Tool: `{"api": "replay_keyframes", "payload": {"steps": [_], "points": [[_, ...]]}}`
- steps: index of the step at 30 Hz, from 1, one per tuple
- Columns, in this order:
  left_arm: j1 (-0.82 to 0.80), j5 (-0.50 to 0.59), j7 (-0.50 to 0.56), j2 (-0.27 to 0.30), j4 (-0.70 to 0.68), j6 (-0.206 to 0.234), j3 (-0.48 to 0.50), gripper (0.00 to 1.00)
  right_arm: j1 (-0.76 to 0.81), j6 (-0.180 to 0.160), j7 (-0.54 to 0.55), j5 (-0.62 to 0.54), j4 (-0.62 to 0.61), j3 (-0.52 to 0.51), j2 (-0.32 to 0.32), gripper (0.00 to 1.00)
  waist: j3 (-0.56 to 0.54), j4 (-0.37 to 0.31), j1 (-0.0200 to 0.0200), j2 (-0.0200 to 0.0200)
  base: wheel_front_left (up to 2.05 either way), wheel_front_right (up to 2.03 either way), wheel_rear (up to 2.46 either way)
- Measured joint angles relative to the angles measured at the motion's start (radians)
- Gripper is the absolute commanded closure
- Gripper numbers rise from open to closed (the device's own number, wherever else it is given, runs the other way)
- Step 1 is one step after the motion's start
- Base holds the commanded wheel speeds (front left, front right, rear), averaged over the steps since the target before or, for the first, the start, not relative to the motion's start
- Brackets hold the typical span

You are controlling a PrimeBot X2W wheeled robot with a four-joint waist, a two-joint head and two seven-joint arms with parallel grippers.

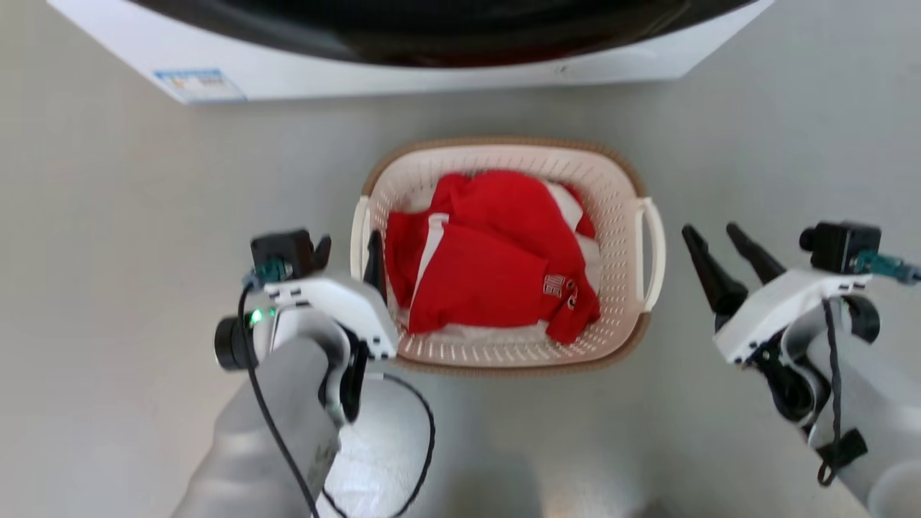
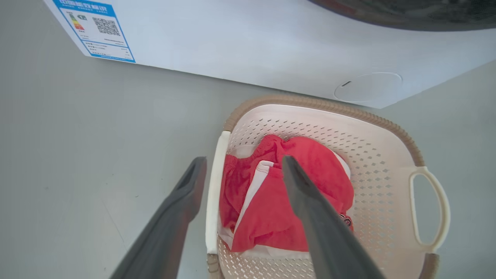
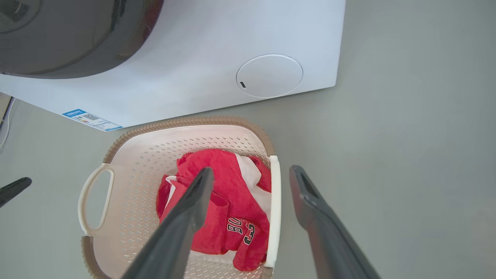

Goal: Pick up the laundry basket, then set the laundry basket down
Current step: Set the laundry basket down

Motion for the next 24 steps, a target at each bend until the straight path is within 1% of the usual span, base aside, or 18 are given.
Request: {"api": "replay_keyframes", "payload": {"steps": [6,8,13,18,24], "points": [[0.104,0.112,0.000,0.001,-0.066,-0.033,0.090,0.00,0.071,0.000,0.000,-0.054,-0.023,-0.065,0.011,0.00,-0.112,-0.015,0.0000,0.0000,0.00,0.00,0.00],[0.134,0.147,0.000,0.001,-0.093,-0.050,0.118,0.00,0.093,0.000,0.000,-0.082,-0.034,-0.094,0.013,0.00,-0.150,-0.018,0.0000,0.0000,0.00,0.00,0.00],[0.222,0.202,0.000,0.001,-0.156,-0.085,0.167,0.00,0.168,0.000,0.000,-0.157,-0.081,-0.166,0.023,0.00,-0.247,-0.023,0.0000,0.0000,0.00,0.00,0.00],[0.299,0.247,0.000,0.002,-0.212,-0.118,0.208,0.00,0.249,0.000,0.000,-0.248,-0.128,-0.263,0.035,0.00,-0.343,-0.021,0.0000,0.0000,0.00,0.00,0.00],[0.377,0.293,0.000,0.004,-0.294,-0.146,0.240,0.00,0.342,0.000,0.000,-0.360,-0.213,-0.377,0.055,0.00,-0.440,-0.012,0.0000,0.0000,0.00,0.00,0.00]]}}
